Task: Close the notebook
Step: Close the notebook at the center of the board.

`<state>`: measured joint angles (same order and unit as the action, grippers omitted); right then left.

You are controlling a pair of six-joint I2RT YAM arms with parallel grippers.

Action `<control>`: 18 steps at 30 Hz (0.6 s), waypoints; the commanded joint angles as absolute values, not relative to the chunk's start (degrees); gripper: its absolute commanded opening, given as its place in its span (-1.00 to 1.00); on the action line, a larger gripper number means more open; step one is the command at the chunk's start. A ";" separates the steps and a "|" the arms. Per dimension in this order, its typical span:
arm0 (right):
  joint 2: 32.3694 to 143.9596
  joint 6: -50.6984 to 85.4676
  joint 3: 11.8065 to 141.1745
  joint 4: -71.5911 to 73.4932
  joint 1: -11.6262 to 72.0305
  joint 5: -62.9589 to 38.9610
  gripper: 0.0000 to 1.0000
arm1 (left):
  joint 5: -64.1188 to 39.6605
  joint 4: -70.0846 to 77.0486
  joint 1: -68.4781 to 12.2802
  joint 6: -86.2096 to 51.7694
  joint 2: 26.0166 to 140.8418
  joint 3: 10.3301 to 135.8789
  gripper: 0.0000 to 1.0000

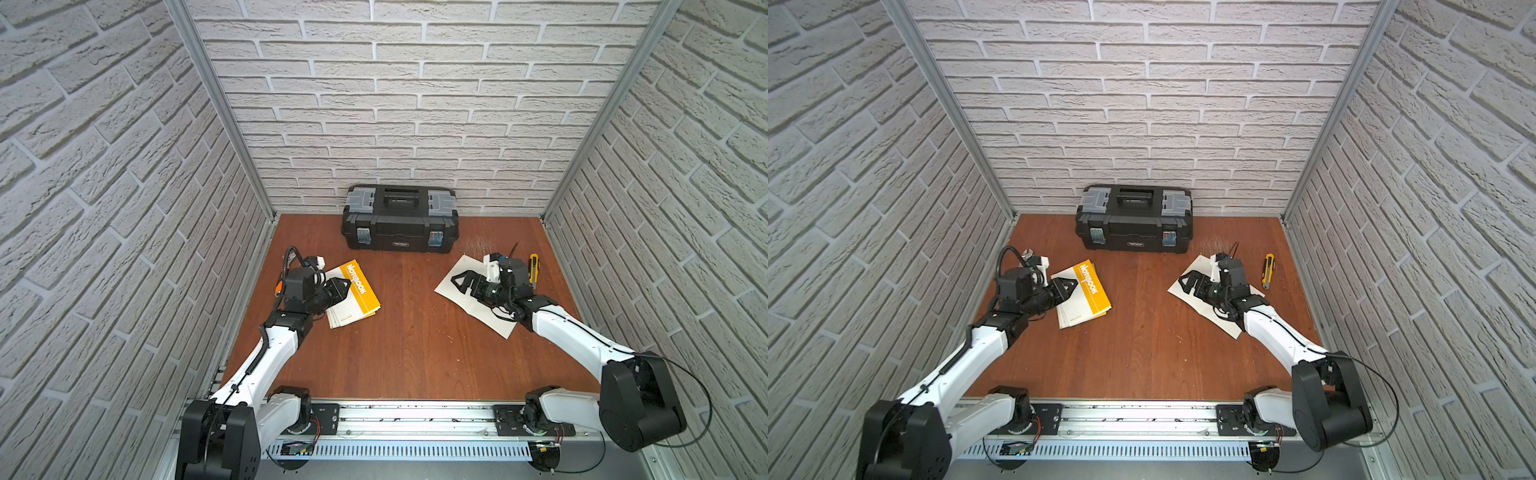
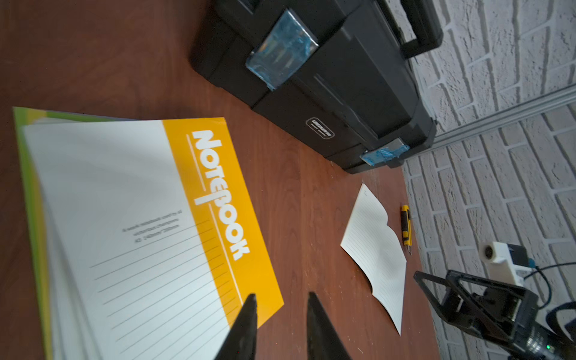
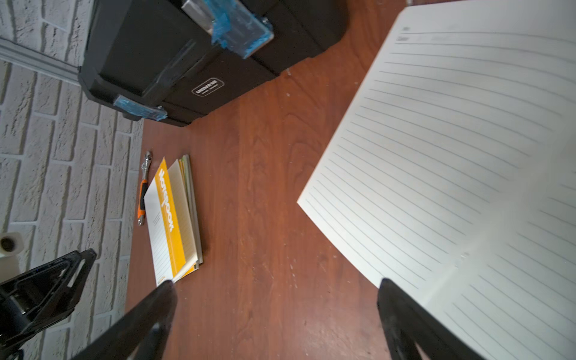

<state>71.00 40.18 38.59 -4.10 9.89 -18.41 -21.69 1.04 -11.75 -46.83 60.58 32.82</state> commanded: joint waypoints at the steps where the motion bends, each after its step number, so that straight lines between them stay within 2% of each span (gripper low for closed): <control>1: 67.96 38.35 37.33 -8.46 8.03 -15.35 1.00 | -20.38 8.17 -17.80 -51.92 63.87 34.16 -0.43; 5: 67.43 39.05 34.75 -10.76 5.05 -14.21 1.00 | -19.15 17.21 -27.81 -56.51 72.53 37.05 -0.39; 10: 66.35 41.41 29.69 -6.98 -0.62 -16.18 1.00 | -16.11 29.13 -37.17 -62.70 84.54 41.32 -0.37; 18: 65.52 39.55 29.14 -9.27 -6.72 -16.55 1.00 | -14.32 46.68 -44.16 -74.29 103.71 47.98 -0.36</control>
<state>66.67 40.16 29.43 -10.17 -5.04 -16.01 -16.08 34.92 -43.31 -67.94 100.07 46.46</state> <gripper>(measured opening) 0.997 0.321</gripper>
